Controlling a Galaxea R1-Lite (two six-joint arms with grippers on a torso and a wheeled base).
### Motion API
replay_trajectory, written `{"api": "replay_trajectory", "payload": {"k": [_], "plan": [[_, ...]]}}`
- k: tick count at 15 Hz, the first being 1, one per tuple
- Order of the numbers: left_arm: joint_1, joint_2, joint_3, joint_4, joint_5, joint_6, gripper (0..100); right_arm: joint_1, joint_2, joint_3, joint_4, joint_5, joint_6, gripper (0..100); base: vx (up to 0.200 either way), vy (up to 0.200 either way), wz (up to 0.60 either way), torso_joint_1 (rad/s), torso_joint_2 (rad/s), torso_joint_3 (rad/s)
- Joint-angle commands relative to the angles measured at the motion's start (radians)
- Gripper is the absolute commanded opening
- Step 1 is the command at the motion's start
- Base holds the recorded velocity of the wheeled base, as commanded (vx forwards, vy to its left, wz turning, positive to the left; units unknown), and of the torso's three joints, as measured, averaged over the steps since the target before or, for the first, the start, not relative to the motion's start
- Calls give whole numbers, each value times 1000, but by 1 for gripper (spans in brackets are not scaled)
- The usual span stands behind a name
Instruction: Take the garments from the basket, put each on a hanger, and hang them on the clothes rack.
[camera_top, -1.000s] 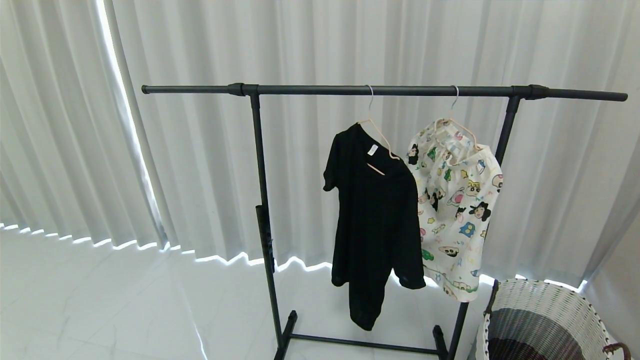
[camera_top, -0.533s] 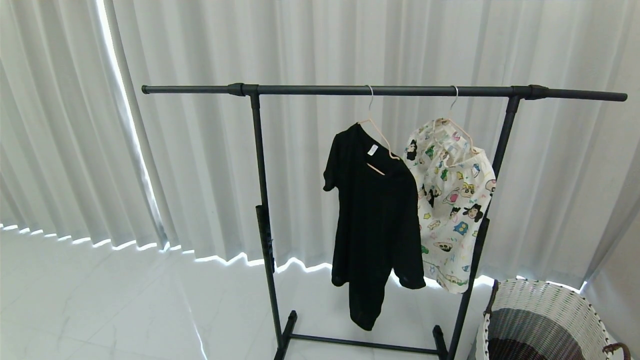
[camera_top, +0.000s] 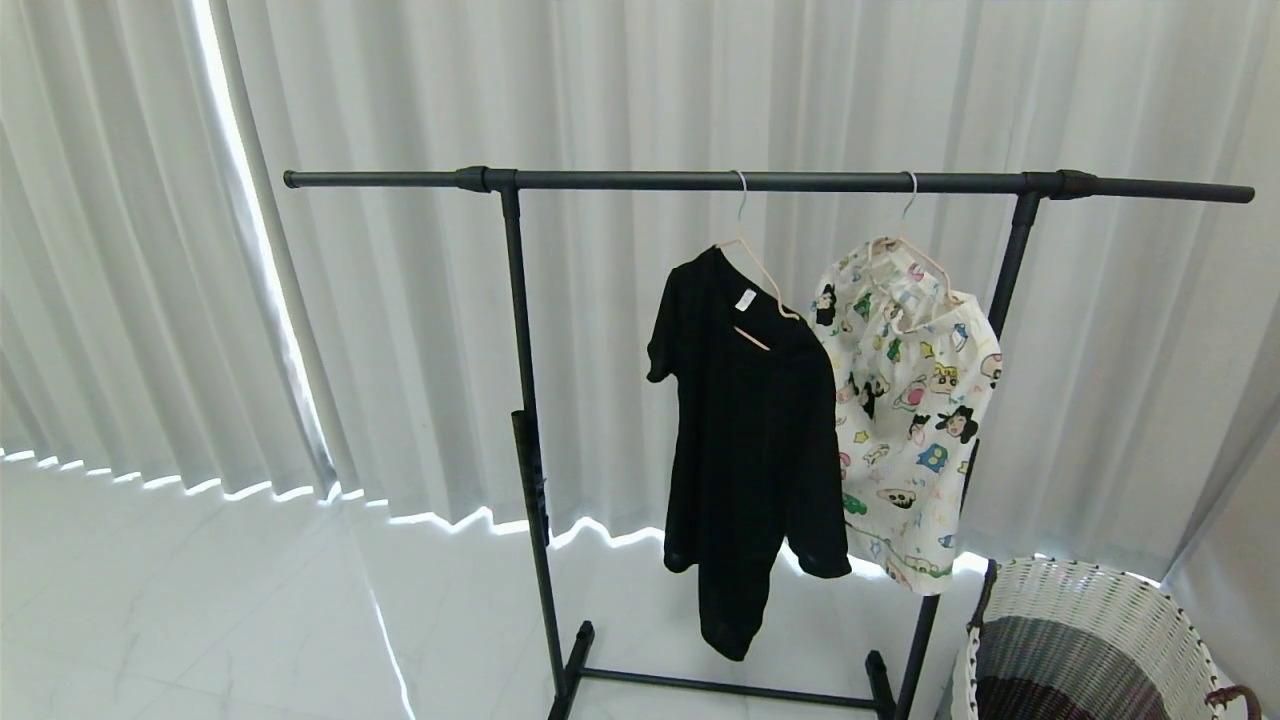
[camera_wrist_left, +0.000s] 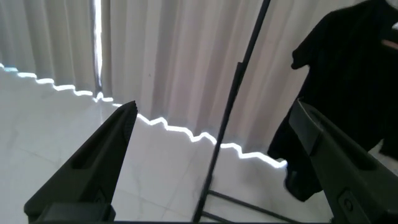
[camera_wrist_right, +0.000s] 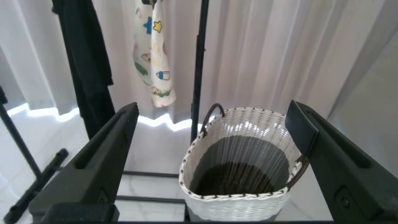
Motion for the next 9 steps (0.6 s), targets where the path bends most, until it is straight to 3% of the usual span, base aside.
{"api": "replay_trajectory", "payload": {"k": [1,9], "plan": [[0,-2,0,0,0,0,100,-1,-6,0,0,0,7,100,0,0,0,0,0,0],[0,-2,0,0,0,-1,100,-1,-6,0,0,-2,21,100,0,0,0,0,0,0]]}}
